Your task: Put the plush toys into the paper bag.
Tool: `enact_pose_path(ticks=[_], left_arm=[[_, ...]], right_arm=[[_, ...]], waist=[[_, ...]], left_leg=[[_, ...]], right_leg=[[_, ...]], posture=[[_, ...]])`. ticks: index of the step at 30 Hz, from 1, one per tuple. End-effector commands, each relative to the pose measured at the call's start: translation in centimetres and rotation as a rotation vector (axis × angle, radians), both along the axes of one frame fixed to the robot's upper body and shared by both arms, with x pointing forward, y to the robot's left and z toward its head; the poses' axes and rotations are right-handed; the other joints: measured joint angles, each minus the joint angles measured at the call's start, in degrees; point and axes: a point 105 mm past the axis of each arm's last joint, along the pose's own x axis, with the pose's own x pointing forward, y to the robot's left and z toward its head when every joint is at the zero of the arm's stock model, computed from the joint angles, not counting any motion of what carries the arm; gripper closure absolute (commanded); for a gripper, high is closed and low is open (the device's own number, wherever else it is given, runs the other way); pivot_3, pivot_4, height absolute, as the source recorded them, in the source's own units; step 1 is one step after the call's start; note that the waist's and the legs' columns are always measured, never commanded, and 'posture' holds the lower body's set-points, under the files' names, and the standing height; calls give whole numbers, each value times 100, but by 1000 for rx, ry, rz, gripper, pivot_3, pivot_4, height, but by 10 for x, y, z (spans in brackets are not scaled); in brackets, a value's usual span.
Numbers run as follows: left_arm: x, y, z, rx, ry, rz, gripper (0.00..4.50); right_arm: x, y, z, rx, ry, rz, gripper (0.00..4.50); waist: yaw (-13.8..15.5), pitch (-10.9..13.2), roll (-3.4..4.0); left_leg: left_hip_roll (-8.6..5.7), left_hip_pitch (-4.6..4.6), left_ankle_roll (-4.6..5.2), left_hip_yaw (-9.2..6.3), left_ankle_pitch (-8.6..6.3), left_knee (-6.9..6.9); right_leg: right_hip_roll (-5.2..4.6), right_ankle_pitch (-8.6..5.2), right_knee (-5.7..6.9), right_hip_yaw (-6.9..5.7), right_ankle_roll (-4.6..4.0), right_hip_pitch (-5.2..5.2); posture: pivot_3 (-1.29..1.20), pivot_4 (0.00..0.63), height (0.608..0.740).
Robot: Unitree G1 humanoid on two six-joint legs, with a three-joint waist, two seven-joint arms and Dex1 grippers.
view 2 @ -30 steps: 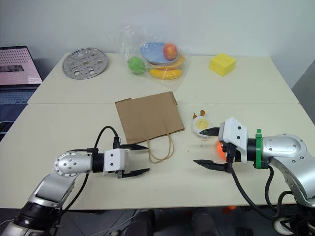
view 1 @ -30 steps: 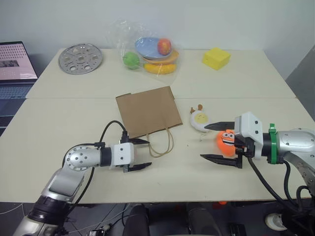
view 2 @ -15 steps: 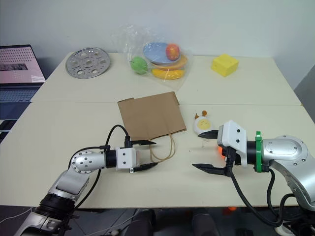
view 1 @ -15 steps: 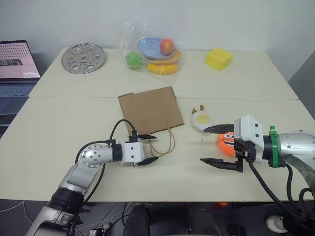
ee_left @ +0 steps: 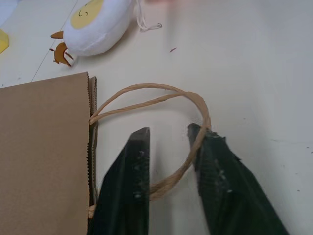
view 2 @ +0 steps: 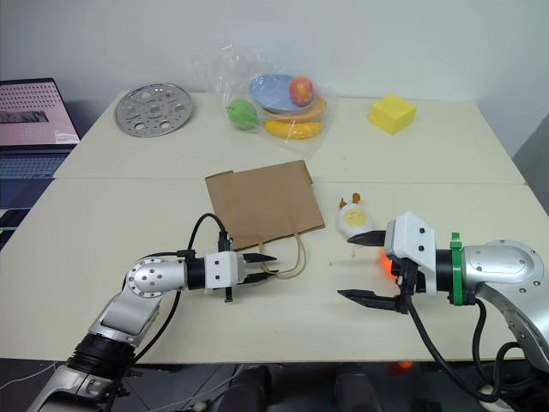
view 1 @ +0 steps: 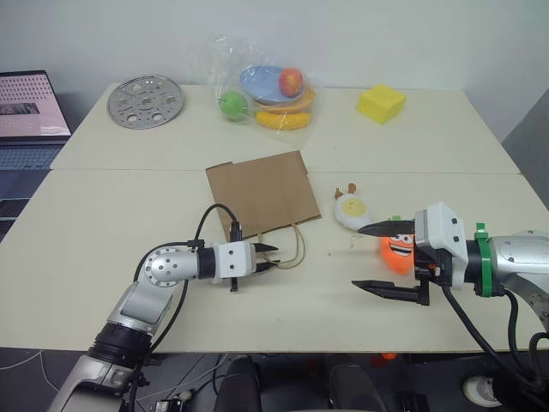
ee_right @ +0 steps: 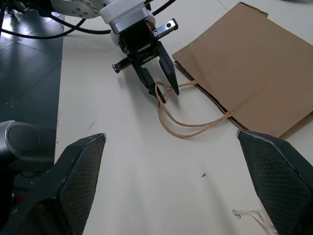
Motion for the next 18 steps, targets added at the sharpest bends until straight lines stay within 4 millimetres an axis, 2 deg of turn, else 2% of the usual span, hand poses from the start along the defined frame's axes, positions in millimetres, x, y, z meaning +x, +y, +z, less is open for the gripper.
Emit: enact_pose_path(ticks=[1,7,9,14,18], left_arm=[[0,-3,11,-45,12,-10,4473],[5,5,42,-157,175,43,4473],[6,6,56,-220,256,52,4473],[1,7,72,-288,405,36,4473],[10,12,99,-418,482,53,4500]], right_arm=[[-5,2,7,-1,-39,24,0],[3,5,3,1,-49,-14,0],[8,12,1,21,-61,-20,0],[19,30,-4,66,-67,-11,0],[49,63,-18,94,-90,-44,855]], waist=[[0,0,0],[-8,0,0],[-16,0,0],[-37,0,-1],[-62,4,-5]], left_leg=[[0,0,0,0,0,0],[0,-1,0,-4,0,0],[1,-1,0,-6,0,0],[2,-1,0,-9,0,-2],[7,1,0,-20,1,1]], right_leg=[[0,0,0,0,0,0],[1,-3,0,-3,5,1],[3,-5,1,-4,8,1],[5,-5,0,-4,9,0],[14,-5,5,-14,8,-1]], posture=[[0,150,740],[0,150,740],[0,150,740],[0,150,740],[0,150,740]])
